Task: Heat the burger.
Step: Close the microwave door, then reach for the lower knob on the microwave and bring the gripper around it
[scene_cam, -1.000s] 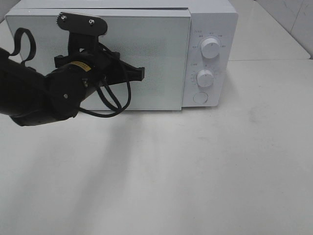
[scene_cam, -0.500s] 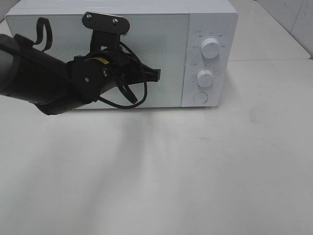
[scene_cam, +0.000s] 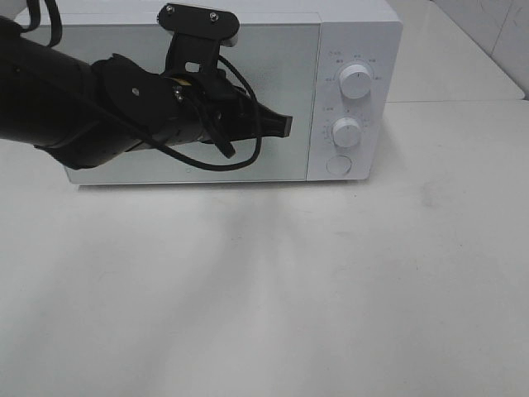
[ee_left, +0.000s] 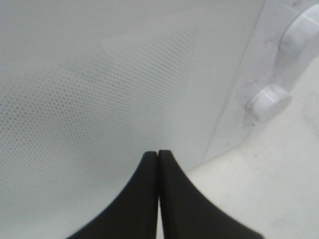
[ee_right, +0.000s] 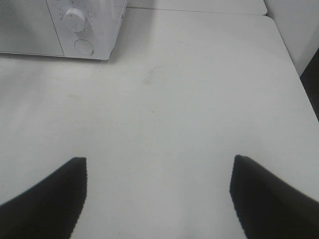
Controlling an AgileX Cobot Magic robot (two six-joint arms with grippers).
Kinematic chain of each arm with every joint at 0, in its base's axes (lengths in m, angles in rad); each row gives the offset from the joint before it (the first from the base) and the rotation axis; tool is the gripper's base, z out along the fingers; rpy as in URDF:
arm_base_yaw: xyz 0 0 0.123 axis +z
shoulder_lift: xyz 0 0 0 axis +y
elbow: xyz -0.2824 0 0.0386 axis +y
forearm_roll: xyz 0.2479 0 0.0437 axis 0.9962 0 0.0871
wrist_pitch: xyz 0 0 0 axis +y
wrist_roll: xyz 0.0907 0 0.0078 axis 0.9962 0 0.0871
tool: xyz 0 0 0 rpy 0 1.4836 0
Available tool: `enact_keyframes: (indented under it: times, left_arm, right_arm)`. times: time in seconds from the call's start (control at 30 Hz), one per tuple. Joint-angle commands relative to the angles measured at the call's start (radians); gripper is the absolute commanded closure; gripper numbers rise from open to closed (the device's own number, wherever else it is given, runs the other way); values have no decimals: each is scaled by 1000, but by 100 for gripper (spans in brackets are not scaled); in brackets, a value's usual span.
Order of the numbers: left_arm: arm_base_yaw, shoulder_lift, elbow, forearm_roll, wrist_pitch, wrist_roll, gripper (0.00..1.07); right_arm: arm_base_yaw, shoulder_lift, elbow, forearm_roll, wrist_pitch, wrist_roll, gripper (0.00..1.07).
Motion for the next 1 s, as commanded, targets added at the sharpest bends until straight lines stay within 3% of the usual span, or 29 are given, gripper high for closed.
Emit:
enact_keyframes:
  times: [0.03, 0.07, 0.1, 0.13, 0.2, 0.23, 0.27, 0.3, 0.33, 0.37, 0.4, 0.43, 0.6, 0.67, 0.77, 0.8, 0.87, 0.93, 1.0]
  left_arm:
    - [-6, -45, 21, -6, 66, 3, 105]
    - [-6, -60, 33, -6, 91, 2, 103]
    - [-6, -84, 56, -5, 139, 2, 93]
    - [-6, -84, 56, -5, 139, 2, 93]
    - [-6, -121, 85, -5, 249, 2, 70]
    - [-6, -121, 85, -5, 249, 2, 70]
    - [-2, -142, 99, -5, 330, -2, 50]
    - [-1, -148, 104, -5, 355, -7, 40]
    - [-1, -148, 104, -5, 355, -7, 40]
    - [3, -155, 113, 2, 429, -9, 18]
    - [3, -155, 113, 2, 429, -9, 18]
    - [15, -158, 114, 31, 512, -9, 3]
    - [57, -168, 114, 99, 722, -15, 1]
    - [134, -198, 114, 181, 883, -94, 1]
    - [152, -206, 114, 209, 907, -119, 1]
    - [198, -227, 114, 262, 971, -168, 1]
    - [218, -239, 113, 283, 1010, -186, 1]
    - [321, -283, 113, 376, 1153, -267, 1]
    - [342, -293, 113, 399, 1178, -285, 1]
  right_arm:
    - [-7, -27, 1, 0, -10, -3, 31]
    - [-7, -27, 1, 0, -10, -3, 31]
    - [-7, -27, 1, 0, -10, -3, 31]
    - [-7, -27, 1, 0, -10, -3, 31]
    - [-7, -27, 1, 0, -10, -3, 31]
    - [-7, -27, 1, 0, -10, -3, 31]
    - [-7, -27, 1, 0, -10, -3, 31]
    - [-7, -27, 1, 0, -10, -3, 31]
    - [-7, -27, 1, 0, -10, -3, 31]
    - [-7, -27, 1, 0, -10, -3, 31]
    - [-7, -27, 1, 0, -10, -3, 31]
    - [-7, -27, 1, 0, -10, -3, 31]
    - [-7, -27, 1, 0, -10, -3, 31]
    - [-7, -27, 1, 0, -10, -3, 31]
    - [-7, -27, 1, 0, -10, -3, 31]
    - [-7, -27, 1, 0, -10, -3, 31]
    - [-7, -27, 1, 0, -10, -3, 31]
    - [-7, -27, 1, 0, -10, -3, 31]
    - [-7, -27, 1, 0, -10, -3, 31]
